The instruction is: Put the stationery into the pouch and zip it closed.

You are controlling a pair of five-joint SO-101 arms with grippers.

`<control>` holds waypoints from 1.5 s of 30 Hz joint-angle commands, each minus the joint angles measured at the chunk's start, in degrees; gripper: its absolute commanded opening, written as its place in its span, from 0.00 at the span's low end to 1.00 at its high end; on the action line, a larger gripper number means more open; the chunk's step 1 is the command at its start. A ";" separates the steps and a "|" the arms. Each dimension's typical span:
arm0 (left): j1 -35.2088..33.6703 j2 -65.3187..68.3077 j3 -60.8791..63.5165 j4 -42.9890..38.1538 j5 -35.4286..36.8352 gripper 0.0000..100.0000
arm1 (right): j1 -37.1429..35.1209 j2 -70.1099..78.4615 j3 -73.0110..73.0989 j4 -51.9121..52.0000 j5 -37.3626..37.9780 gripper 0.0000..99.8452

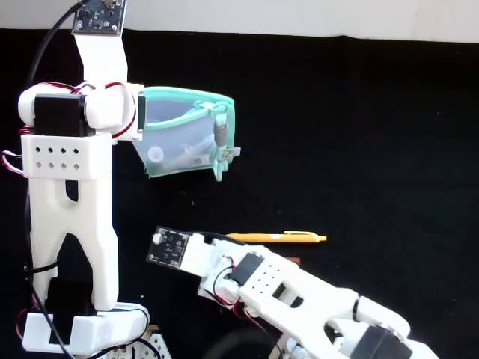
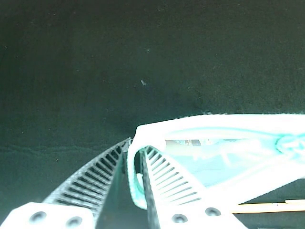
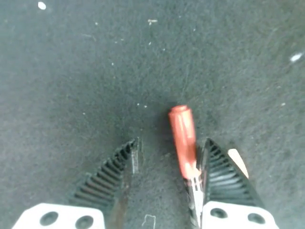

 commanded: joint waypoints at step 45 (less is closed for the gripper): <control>-0.48 1.63 0.48 0.09 -0.62 0.01 | 15.78 -0.22 -52.44 32.48 -14.42 0.01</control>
